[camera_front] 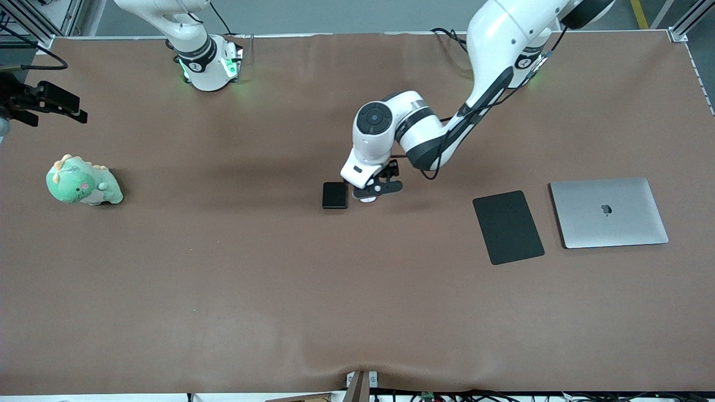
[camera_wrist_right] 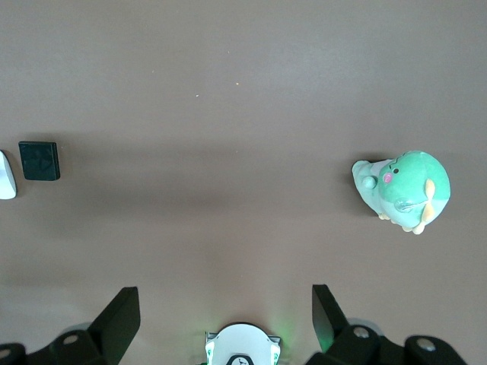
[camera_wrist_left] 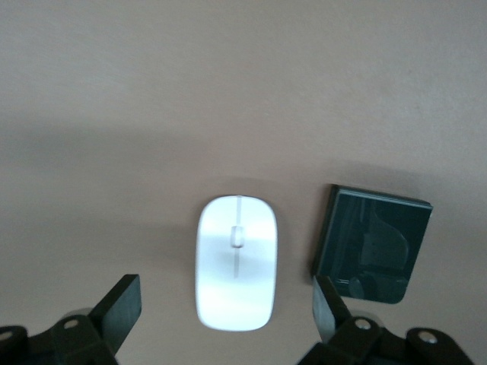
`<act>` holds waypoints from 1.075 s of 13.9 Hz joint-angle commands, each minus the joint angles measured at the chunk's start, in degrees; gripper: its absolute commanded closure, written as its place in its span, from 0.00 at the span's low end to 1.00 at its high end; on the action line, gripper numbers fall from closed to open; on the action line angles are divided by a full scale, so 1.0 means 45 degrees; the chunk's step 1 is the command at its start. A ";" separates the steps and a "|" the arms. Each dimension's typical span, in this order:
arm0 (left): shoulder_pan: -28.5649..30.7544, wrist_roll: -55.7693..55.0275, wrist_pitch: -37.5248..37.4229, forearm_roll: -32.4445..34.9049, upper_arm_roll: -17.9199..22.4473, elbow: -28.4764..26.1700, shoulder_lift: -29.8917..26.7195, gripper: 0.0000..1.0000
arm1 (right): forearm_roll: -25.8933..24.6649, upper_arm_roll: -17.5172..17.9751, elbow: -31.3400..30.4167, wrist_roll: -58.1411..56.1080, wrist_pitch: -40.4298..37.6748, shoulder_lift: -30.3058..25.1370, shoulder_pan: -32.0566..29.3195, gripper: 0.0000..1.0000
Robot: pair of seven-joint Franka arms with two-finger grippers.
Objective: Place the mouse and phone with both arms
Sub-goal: 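Move the left gripper over the white mouse and lower onto it, then close the left gripper on the white mouse and lift it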
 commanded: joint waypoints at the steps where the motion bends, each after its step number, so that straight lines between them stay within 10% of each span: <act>1: -0.0352 -0.0529 0.0853 0.0418 0.0119 0.0581 0.0797 0.00 | 0.0094 0.0164 0.0316 -0.0155 -0.0186 0.0155 -0.0228 0.00; 10: -0.0530 -0.0491 0.0973 0.0789 0.0491 0.0328 0.1404 0.00 | 0.0094 0.0164 0.0316 -0.0155 -0.0186 0.0175 -0.0228 0.00; 15: -0.0627 -0.0432 0.0954 0.0789 0.0491 0.0288 0.1619 0.18 | 0.0094 0.0164 0.0316 -0.0155 -0.0186 0.0175 -0.0208 0.00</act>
